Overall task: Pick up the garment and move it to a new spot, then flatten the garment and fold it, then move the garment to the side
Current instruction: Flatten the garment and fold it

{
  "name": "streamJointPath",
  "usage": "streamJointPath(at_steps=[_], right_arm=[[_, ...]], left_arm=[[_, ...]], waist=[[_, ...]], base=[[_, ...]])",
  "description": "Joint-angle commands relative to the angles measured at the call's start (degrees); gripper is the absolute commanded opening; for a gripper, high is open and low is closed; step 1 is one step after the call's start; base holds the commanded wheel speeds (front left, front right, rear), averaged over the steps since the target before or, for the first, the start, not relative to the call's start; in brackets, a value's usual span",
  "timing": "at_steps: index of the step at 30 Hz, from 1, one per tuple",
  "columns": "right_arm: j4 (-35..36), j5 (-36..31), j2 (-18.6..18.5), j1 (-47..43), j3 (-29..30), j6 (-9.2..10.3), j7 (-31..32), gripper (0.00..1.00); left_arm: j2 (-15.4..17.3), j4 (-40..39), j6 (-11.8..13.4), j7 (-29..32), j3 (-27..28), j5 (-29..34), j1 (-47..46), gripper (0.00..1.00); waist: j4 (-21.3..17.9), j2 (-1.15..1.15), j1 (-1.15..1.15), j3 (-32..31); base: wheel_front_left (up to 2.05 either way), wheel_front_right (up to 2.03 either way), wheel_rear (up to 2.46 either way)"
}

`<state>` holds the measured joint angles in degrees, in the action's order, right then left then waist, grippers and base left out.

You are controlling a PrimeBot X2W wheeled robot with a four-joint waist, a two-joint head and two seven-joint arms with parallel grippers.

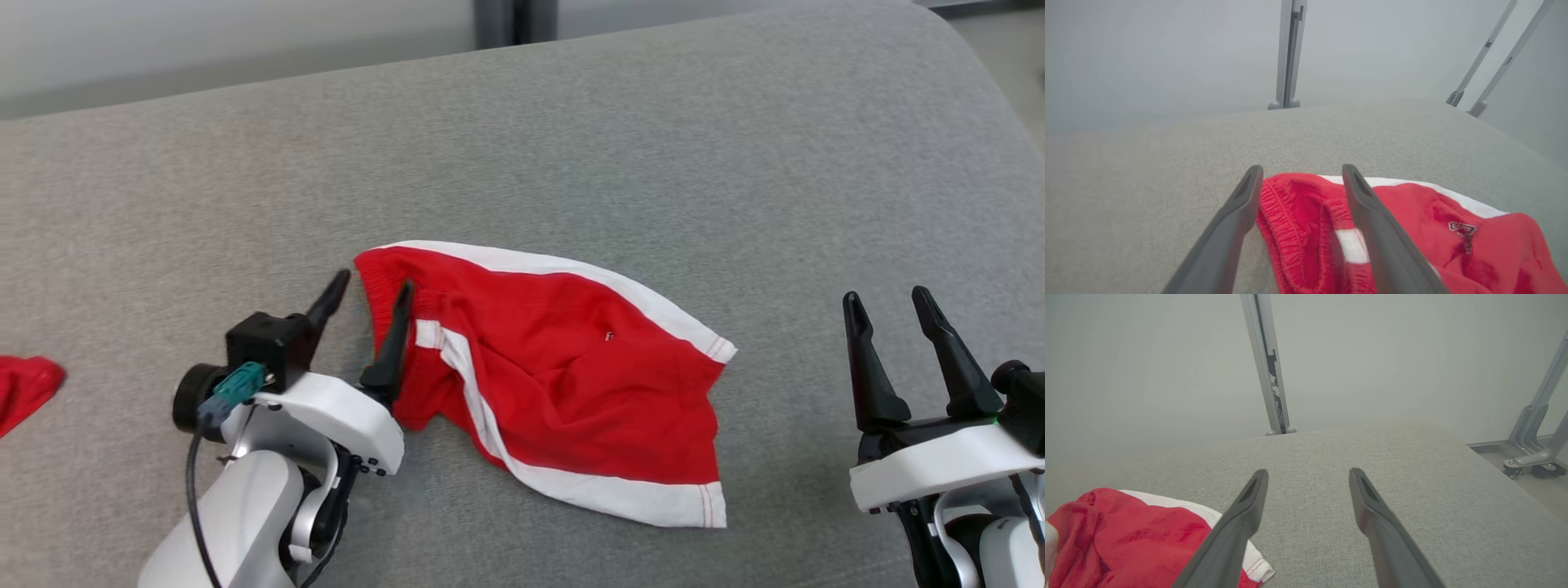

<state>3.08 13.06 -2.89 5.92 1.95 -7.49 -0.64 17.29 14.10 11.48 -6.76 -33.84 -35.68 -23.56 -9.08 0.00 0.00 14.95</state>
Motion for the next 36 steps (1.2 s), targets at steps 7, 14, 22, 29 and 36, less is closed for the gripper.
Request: streamJointPath(at_steps=[7,14,22,29,36], right_arm=[[0.74,-1.94,-0.16,0.49,-0.10,0.00,-1.21,1.00],[0.28,-3.40,-0.23,-1.15,-0.80,0.00,-0.88,1.00],[0.30,-3.33,-0.39,-3.32,-1.41,0.00,-0.24,1.00],[0.88,-3.05,-0.48,-4.19,-1.28,0.00,0.15,1.00],[1.09,-2.64,-0.48,-4.34,-1.47,0.00,0.42,1.00]], left_arm=[[2.81,-5.46,4.06,-5.68,4.33,1.55,3.47,1.00],[5.76,-11.64,7.80,-7.43,8.91,1.87,9.87,1.00],[7.67,-17.11,10.47,-6.98,9.40,1.69,16.95,1.00],[7.97,-18.75,11.11,-5.87,8.85,1.37,18.45,1.00],[8.33,-19.16,10.97,-5.22,8.37,1.66,17.92,1.00]], waist=[[4.16,0.00,0.00,-1.55],[6.50,0.00,0.00,-4.29],[7.50,0.00,0.00,-6.94],[7.97,0.00,0.00,-7.49],[7.80,0.00,0.00,-7.60]], base=[[0.00,0.00,0.00],[0.00,0.00,0.00],[0.00,0.00,0.00],[0.00,0.00,0.00],[0.00,0.00,0.00]])
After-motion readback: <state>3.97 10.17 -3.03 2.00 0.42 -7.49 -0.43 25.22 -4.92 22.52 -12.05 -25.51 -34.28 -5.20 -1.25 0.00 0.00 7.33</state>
